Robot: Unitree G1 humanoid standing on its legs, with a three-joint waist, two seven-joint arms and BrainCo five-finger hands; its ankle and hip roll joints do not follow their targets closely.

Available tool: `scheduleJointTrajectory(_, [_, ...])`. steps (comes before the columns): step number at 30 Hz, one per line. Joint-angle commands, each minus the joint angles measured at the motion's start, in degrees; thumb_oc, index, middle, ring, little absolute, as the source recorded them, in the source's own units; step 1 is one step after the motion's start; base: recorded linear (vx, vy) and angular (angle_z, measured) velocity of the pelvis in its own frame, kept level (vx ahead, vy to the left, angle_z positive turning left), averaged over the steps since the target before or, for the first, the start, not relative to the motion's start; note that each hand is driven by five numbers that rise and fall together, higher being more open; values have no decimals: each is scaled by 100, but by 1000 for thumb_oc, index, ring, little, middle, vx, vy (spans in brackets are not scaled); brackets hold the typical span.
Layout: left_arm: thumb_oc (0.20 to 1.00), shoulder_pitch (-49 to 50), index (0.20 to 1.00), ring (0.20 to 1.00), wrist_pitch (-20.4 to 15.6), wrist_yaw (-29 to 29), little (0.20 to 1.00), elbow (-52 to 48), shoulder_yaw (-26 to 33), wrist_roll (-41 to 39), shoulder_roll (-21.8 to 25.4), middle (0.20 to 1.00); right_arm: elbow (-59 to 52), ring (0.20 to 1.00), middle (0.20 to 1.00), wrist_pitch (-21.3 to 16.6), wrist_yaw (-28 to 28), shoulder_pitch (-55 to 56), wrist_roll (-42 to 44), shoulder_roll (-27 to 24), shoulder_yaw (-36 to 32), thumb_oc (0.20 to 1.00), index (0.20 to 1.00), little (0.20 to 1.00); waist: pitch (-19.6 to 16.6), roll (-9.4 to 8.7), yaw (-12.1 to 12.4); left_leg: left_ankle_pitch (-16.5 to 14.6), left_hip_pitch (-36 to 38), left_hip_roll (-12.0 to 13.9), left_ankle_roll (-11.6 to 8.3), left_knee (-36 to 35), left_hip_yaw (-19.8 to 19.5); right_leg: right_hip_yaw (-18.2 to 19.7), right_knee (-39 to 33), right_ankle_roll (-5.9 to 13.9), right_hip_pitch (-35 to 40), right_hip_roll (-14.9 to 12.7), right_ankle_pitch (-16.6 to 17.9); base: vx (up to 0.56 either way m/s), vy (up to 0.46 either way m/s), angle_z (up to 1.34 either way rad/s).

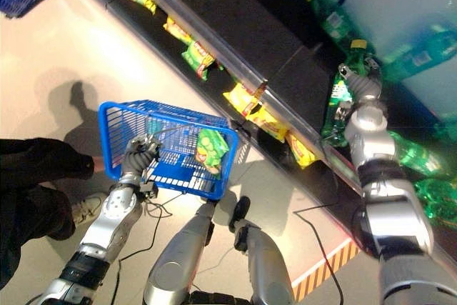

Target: Pick up the snacks into the basket

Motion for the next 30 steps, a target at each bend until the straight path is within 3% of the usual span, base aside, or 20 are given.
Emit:
scheduleJointTrajectory(1, [200,-84,200,200,-638,-233,200,-918,291,-102,-220,200,-225,200,200,-171,194,539,380,313,215,200,200,200,-785,24,-229,-920,-45,153,-133,587,56,231,-880,926,407,-763,373,98,-36,-18])
scheduleJointTrajectory(9, [200,369,200,200,-493,-500,200,-1007,461,-219,-379,200,-1790,200,200,-260,566,1632,621,811,-198,200,200,200,-1237,-19,-585,-959,390,278,-110,318,342,513,-1080,955,610,-672,448,65,-25,-26])
scheduleJointTrajectory(17, [200,498,200,200,-316,-1084,200,-1218,127,-640,-464,200,-2628,200,200,24,1341,2543,725,1143,216,200,200,200,-1645,-43,-926,-1044,823,433,-107,146,730,961,-1234,951,774,-546,524,66,-7,-32])
scheduleJointTrajectory(23, [200,173,200,200,-186,-1487,200,-1414,-407,-1084,-397,200,-2384,200,200,328,1628,2807,362,1291,846,200,200,200,-1804,5,-1074,-1091,1046,493,-108,72,939,1181,-1239,973,850,-489,509,57,-5,-32])
scheduleJointTrajectory(26, [200,-373,200,200,-59,-1726,200,-1380,-1172,-1487,-420,200,-2099,200,200,429,1727,2589,-245,1270,1452,200,200,200,-1846,38,-1163,-1107,1095,511,-110,56,1020,1257,-1213,967,836,-464,492,29,-8,-14])
scheduleJointTrajectory(27, [200,-374,200,200,-60,-1726,200,-1380,-1172,-1487,-420,200,-2099,200,200,429,1727,2589,-245,1270,1452,200,200,200,-1845,38,-1163,-1107,1095,511,-110,56,1020,1257,-1213,967,836,-464,492,-30,-13,-12])
scheduleJointTrajectory(30, [200,-1371,200,200,-45,-1663,200,-1225,-2220,-2050,-704,200,-1405,200,200,430,1541,1653,-525,1404,2307,200,200,200,-1580,74,-1192,-1071,874,501,-100,170,1046,1264,-1127,949,584,-449,531,-115,-14,-5])
